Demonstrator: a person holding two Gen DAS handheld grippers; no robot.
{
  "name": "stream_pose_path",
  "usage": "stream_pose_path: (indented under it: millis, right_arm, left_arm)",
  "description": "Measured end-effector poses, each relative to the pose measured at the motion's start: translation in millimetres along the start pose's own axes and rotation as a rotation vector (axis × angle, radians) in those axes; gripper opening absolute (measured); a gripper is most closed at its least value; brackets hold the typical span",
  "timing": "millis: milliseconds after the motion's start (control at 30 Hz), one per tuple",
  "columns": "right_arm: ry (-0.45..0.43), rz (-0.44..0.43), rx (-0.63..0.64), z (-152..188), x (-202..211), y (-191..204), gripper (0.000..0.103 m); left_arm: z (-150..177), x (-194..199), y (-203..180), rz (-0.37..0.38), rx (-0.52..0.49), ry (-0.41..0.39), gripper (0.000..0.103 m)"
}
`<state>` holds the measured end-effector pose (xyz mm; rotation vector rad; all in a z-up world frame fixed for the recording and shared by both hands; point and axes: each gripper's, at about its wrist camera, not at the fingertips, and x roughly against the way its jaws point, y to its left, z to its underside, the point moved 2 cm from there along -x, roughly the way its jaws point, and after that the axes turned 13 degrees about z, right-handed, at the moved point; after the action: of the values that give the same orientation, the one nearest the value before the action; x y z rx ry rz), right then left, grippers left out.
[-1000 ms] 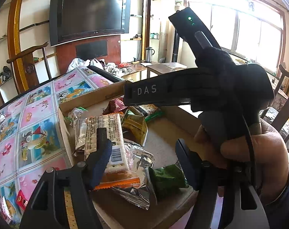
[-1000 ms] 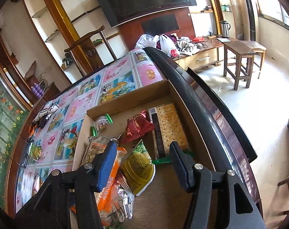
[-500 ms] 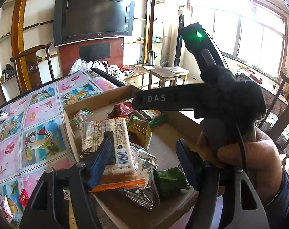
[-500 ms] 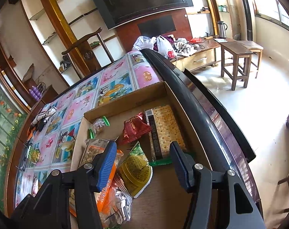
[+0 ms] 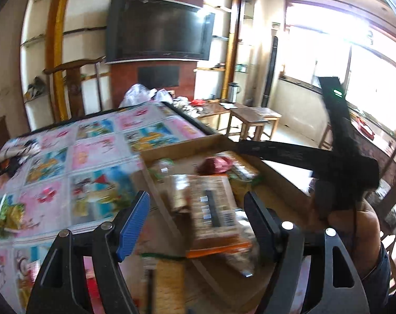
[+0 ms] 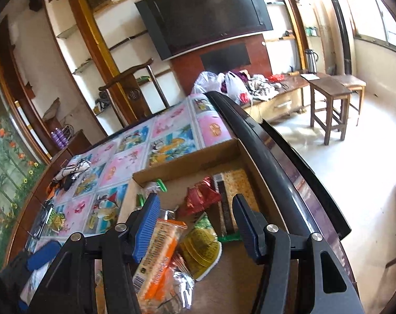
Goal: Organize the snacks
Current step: 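Withdraw both grippers from the box back over the snacks on the table, then grasp the red-and-white packet with the left gripper while the right gripper grasps the red wrapped candy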
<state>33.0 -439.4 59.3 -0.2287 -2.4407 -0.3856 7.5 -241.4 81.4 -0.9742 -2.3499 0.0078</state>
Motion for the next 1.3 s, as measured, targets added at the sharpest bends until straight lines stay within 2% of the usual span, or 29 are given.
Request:
stream_pose_path:
  millis: [167,300,500,667,800,833,900,1000,1133,1300]
  right_arm:
    - [-0.039,-0.013,0.037,-0.3,5.3,9.1,0.062]
    - [-0.04,-0.002,0.061,1.2,3.3,14.3,0.062]
    - [-0.039,0.012,0.061,2.4,1.5,14.6,0.062]
    - [-0.061,0.014,0.058,2.5,4.0,15.0,0.062]
    - [-0.089,-0.021,0.07,2.7,9.7,22.9,0.062]
    - [-0.078,-0.051,0.071,3.3,10.8,27.4,0.062]
    - [-0.033,-0.178,0.104,9.3,16.7,46.9,0.062]
    - [0.054,-0.335,0.25,29.8,27.3,97.9,0.062]
    - [0.174,-0.382,0.434,67.3,30.1,167.5,0.062]
    - [0.3,-0.318,0.616,114.4,1.5,227.2,0.062]
  left_arm:
    - [8.9,28.9,56.9,-0.1,0.07,0.003,0.074]
    - [24.7,54.7,114.2,-0.173,0.183,0.025,0.074]
    - [49.2,82.6,176.6,-0.264,0.316,0.068,0.074]
    - [64.3,87.4,207.9,-0.294,0.423,0.116,0.074]
    - [68.3,91.5,213.1,-0.308,0.435,0.138,0.074]
    - [69.0,94.0,213.2,-0.31,0.431,0.14,0.074]
    - [70.7,95.7,215.1,-0.315,0.432,0.146,0.074]
    - [73.1,100.0,223.3,-0.313,0.471,0.138,0.073]
    - [71.6,106.2,225.1,-0.317,0.48,0.118,0.072]
    - [71.7,109.7,225.8,-0.318,0.475,0.115,0.071]
